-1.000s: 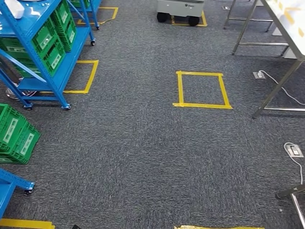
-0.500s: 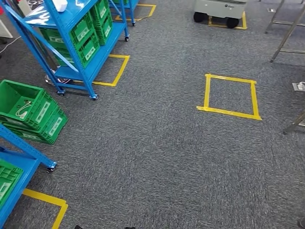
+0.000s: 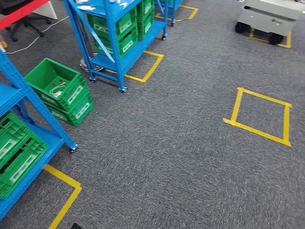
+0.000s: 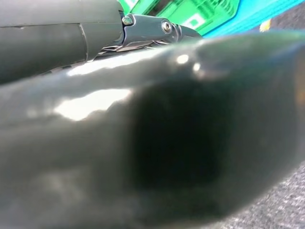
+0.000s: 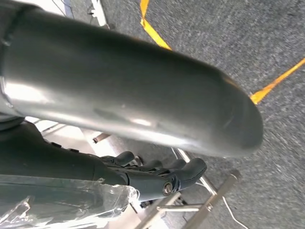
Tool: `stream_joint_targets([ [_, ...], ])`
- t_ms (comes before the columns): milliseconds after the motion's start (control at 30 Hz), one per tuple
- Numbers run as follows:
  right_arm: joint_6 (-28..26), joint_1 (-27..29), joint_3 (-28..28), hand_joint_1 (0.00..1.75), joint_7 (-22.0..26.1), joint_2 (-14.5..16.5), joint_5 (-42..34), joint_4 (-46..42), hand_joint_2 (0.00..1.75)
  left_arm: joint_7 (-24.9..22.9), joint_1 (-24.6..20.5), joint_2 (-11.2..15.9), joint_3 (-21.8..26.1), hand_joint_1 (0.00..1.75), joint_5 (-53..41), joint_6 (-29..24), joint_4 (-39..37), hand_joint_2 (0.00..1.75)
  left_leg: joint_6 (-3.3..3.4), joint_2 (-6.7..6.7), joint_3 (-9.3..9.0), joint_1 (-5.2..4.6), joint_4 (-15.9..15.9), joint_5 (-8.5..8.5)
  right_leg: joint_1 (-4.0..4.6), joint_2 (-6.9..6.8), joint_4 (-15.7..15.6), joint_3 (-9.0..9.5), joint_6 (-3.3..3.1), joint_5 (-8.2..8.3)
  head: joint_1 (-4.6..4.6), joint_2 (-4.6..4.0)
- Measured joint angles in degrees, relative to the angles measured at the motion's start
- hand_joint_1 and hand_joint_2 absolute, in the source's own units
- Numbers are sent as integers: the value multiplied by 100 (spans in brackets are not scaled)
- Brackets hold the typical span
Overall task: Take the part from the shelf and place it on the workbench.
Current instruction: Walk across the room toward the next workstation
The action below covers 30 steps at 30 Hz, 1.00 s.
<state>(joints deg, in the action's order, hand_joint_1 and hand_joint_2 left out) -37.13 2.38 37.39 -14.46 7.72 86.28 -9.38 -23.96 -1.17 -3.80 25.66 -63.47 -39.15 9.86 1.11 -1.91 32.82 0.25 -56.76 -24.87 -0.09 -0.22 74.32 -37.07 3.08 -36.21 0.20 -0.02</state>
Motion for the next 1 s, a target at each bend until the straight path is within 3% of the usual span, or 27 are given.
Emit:
stream_joint_targets([
  [67, 0, -5, 0, 0, -10, -1, 14, 0, 0, -1, 13, -4, 0, 0, -5, -1, 0, 0, -20, -172, -10, 14, -2, 11, -17, 80, -555, 213, -9, 400, -1, 0],
  [133, 2, -9, -1, 0, -19, -1, 24, 1, 0, -5, 7, -3, 2, 0, -10, -1, 0, 0, -76, -336, 4, 14, -18, 26, -60, 354, -1294, 527, -17, 705, 1, 0],
  [200, 5, -15, -2, 0, -22, -1, 30, 2, 0, -10, 5, 3, 4, 0, -14, -3, 0, 0, -147, -456, 44, 15, -20, 56, -77, 508, -1577, 633, -54, 752, 3, 0],
  [367, 8, -24, -3, 0, -26, -2, 31, 2, 0, -14, 21, 4, 9, 0, -14, -3, 0, 0, -203, -535, 73, 34, 11, 90, -54, 436, -1579, 641, -112, 759, 3, 0],
  [400, 8, -26, -2, 0, -28, -6, 30, 1, 0, -14, 36, 1, 16, 0, -13, -3, 0, 0, -228, -452, 104, 32, -38, 48, -54, 377, -1597, 656, -154, 782, -12, 0],
  [500, -1, -6, 1, 0, -23, -17, 24, 0, 0, -15, 31, -9, 38, 0, -13, 0, 0, 0, -307, 35, 660, 24, -1259, -591, -25, -41, -1652, 662, -297, 848, -74, 0],
  [533, -4, 1, 1, 0, -19, -17, 24, 0, 0, -15, 22, -9, 40, 0, -13, 1, 0, 0, -311, 110, 781, 25, -1569, -704, -12, -164, -1652, 654, -309, 849, -80, 0],
  [600, -8, -7, 1, 0, -16, -17, 22, 0, 0, -15, 36, -7, 44, 0, -14, 2, 0, 0, -294, 182, 512, 20, -1132, -410, -10, -311, -1651, 661, -301, 842, -81, 0],
  [667, -10, -14, 1, 0, -13, -17, 22, 0, 0, -15, 24, -5, 48, 0, -14, 2, 0, 0, -251, 493, 91, -15, -371, -125, 15, -438, -1640, 680, -267, 817, -87, 0],
  [733, -12, -13, 1, 0, -12, -17, 20, 0, 0, -15, -1, -8, 51, 0, -16, 1, 0, 0, -196, 687, -83, -55, -11, -64, 53, -569, -1635, 700, -213, 785, -82, 0],
  [800, -14, -24, 1, 0, -13, -17, 18, -1, 0, -15, 6, -10, 57, 0, -18, 1, 0, 0, -140, 556, -70, -55, 25, -58, 58, -681, -1646, 730, -158, 758, -72, 0],
  [867, -17, -34, 1, 0, -16, -17, 13, -2, 0, -15, 21, -15, 62, 0, -18, 2, 0, 0, -81, 419, -68, -26, 45, -34, 40, -490, -1480, 682, -88, 621, -51, 0],
  [933, -20, -16, -1, 0, -21, -17, 9, -1, 0, -15, 9, -15, 66, 0, -19, 2, 0, 0, -26, 278, -53, -5, 52, -9, 21, -149, -835, 399, -37, 266, -15, 0],
  [1000, -20, 5, -2, 0, -30, -17, 5, 2, 0, -15, 3, -12, 68, 0, -20, 5, 0, 0, -1, 116, -33, -5, 50, 7, 10, -21, -87, 42, -26, -32, 0, 0],
])
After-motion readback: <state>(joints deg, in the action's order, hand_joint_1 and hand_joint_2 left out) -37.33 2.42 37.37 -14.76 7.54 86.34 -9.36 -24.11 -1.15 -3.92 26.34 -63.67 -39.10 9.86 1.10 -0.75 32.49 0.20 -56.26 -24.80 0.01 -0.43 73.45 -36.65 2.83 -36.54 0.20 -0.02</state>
